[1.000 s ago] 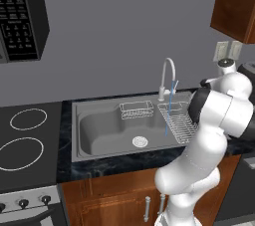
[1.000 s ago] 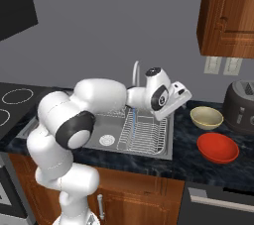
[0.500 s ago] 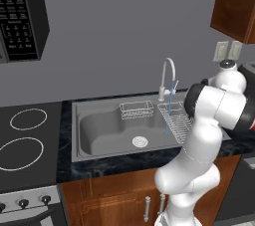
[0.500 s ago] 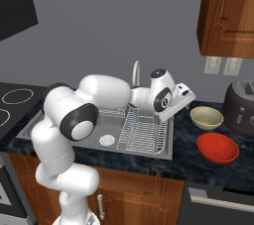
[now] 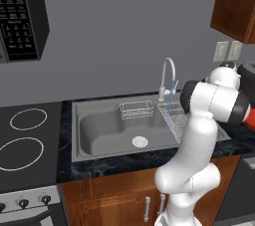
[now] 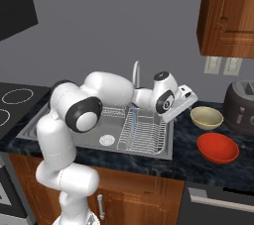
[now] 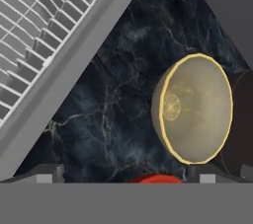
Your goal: Rinse each bowl for a few seconds and place them down in the sink or on the counter.
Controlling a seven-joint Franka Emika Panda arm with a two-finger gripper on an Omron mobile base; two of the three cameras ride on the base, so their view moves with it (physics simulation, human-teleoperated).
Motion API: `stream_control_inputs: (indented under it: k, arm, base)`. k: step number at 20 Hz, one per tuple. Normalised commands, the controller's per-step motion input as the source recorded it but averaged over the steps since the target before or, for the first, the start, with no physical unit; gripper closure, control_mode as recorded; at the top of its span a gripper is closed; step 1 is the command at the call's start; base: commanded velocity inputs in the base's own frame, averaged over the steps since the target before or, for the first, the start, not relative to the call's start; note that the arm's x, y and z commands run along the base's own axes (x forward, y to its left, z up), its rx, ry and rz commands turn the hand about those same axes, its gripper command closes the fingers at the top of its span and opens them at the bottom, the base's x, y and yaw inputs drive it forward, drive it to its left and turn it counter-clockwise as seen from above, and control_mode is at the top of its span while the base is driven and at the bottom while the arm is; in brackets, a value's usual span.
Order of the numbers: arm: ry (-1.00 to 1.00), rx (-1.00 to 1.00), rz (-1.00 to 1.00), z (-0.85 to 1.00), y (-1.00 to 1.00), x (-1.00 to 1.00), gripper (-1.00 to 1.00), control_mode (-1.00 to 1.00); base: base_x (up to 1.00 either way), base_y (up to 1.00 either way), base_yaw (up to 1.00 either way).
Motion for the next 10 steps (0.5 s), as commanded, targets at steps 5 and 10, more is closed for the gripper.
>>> stream_control_inputs:
  k: [5, 10]
  arm:
    - [0.00, 0.00, 0.00, -0.10, -0.19, 0.16, -1.00, -1.00]
    - [0.00, 0.00, 0.00, -0.12, -0.13, 0.16, -1.00, -1.00]
  base:
    - [0.00, 0.00, 0.00]
    - [0.00, 0.00, 0.00]
